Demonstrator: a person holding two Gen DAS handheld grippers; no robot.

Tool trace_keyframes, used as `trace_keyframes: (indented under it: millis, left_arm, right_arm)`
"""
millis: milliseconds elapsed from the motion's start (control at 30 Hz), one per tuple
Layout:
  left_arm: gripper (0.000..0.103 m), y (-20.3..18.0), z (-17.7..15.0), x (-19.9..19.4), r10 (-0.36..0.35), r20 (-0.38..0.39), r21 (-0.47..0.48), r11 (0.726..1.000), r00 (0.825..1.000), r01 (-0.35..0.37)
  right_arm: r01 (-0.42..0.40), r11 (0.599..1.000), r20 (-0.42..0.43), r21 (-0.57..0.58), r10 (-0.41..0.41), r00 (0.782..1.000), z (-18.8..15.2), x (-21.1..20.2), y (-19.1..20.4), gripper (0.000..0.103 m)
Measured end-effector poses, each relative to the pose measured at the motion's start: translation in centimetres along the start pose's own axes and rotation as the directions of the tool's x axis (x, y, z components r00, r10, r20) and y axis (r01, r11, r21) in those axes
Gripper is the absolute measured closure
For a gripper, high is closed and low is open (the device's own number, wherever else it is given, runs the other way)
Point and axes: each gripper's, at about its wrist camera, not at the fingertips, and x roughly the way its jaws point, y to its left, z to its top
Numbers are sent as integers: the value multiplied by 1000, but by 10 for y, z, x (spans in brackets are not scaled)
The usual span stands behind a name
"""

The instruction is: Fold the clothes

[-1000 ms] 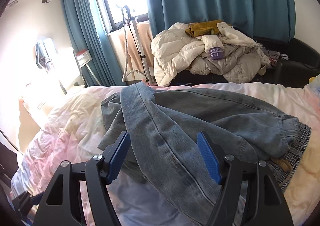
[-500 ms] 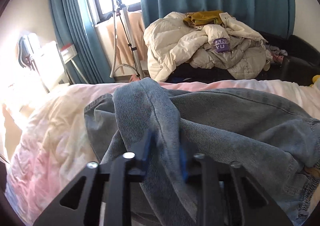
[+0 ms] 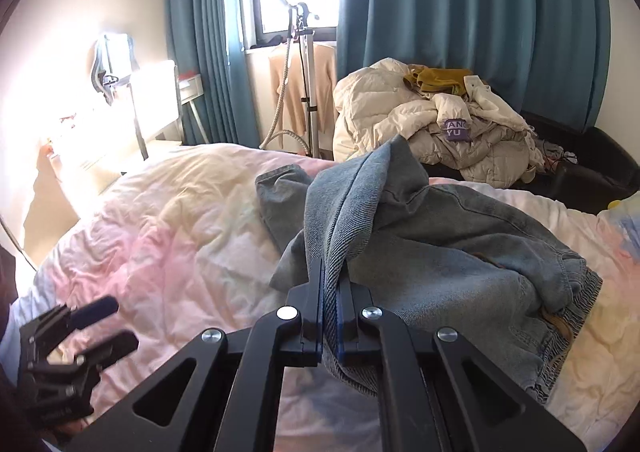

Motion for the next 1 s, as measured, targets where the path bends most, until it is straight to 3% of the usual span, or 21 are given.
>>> trace_keyframes:
  millis: [133,233,367,500,667,700,767,833,900,1000]
  left_arm:
    - [40,-6,-4,-10,-7,10,6,1000,1000,7]
    - [40,-11,-10,-11,-10,2,15,1000,1000,10]
    - [40,-18,-16,-8,-1,1,45,999,1000,1]
    - [40,-16,-21,-1,11,-17,39,999,1000,-11]
    - [40,-10,-25,8,4,-43,2,1000,999,-4]
    - [40,-10,-25,9,5,-45,0,1000,999,-5]
    - [40,-10,-26,11,8,-49,-4,1000,999,-8]
    - [40,-9,-26,13,11,-53,-8,1000,999,-11]
    - [40,-10,-27,15,14,-55,-9,1000,998,-14]
    - [40,-12,-28,15,19,-55,-2,1000,998,-19]
  right_arm:
    - [-13,998,-21,-69,12,1000,-43,-19,24,100]
    - [-43,998,-57,-39,41,998,-78,-17,34,100]
    - [-76,992,-114,105,88,990,-122,6,26,100]
    - [-94,952,-165,291,147,975,-155,25,3,97]
    - [-186,906,-21,380,210,978,-140,-14,-19,96]
    - [-211,889,26,406,220,975,-138,-25,-26,96]
    - [-231,854,111,466,202,973,-137,-48,-45,84]
    - [-215,802,165,557,147,975,-144,-64,-72,63]
    - [-202,715,196,669,92,976,-157,-73,-104,58]
    - [-154,535,172,831,16,985,-184,-75,-152,54]
